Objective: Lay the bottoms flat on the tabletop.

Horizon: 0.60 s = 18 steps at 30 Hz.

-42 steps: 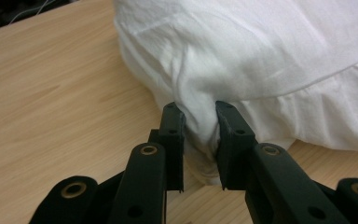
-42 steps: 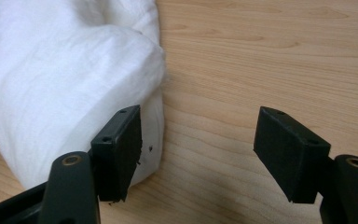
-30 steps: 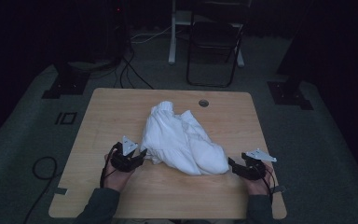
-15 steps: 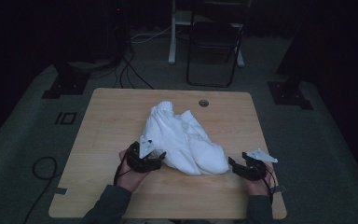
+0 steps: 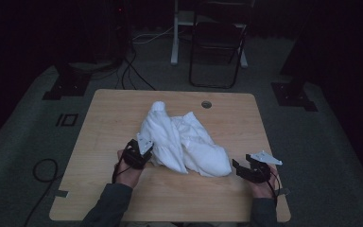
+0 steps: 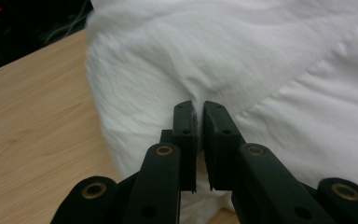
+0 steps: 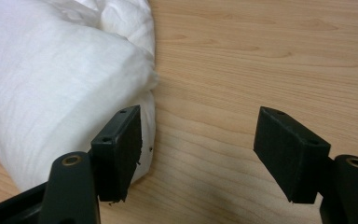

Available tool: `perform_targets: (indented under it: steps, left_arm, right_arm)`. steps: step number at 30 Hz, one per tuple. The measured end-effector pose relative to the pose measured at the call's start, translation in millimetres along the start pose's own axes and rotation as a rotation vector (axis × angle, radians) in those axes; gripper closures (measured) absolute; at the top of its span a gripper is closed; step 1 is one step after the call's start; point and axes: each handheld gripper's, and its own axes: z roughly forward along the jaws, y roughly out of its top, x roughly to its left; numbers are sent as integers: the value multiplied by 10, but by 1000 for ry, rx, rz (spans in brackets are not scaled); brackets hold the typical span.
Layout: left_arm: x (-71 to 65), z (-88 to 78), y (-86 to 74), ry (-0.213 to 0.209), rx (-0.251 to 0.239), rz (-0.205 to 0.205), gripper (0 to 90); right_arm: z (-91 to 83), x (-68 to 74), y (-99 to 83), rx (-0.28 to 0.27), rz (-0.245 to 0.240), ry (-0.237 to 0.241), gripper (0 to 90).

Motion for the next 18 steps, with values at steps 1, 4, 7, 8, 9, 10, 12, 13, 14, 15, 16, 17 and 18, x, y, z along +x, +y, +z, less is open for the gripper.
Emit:
perform_targets:
  steps: [1, 4, 7, 8, 9, 10, 12, 13, 14, 15, 16, 17, 18]
  left_arm:
    - [50, -27, -17, 10, 2, -6, 840]
    - [200, -105, -89, 28, 2, -41, 797]
    - [330, -189, -169, 49, 3, -78, 691]
    - [365, -218, -197, 55, 2, -85, 651]
    - [398, -247, -228, 55, -3, -94, 627]
    - [425, -277, -260, 58, -6, -104, 604]
    - [472, -338, -334, 71, -6, -116, 574]
    - [496, -368, -376, 81, -2, -121, 560]
    - [521, -397, -421, 88, 3, -129, 552]
    - [549, -427, -469, 94, 7, -138, 547]
    - [576, -457, -519, 100, 12, -148, 541]
    - [602, -485, -567, 107, 18, -159, 540]
    - [625, -513, -615, 109, 26, -166, 539]
  right_arm:
    - [-1, 2, 0, -1, -1, 0, 320]
    - [-6, 2, 2, -4, 0, 0, 320]
    - [-7, 3, 5, -7, 3, 4, 320]
    - [-9, 9, 10, -8, 2, 4, 320]
    - [-9, 14, 15, -9, 0, 6, 320]
    - [-10, 20, 19, -10, -2, 7, 320]
    - [-16, 30, 26, -14, -4, 9, 320]
    - [-18, 32, 29, -17, -7, 11, 320]
    - [-23, 36, 34, -18, -6, 12, 320]
    - [-29, 42, 39, -22, -4, 13, 320]
    - [-36, 46, 46, -24, -4, 16, 320]
    - [-41, 53, 53, -28, -4, 19, 320]
    - [-46, 63, 61, -31, -8, 20, 320]
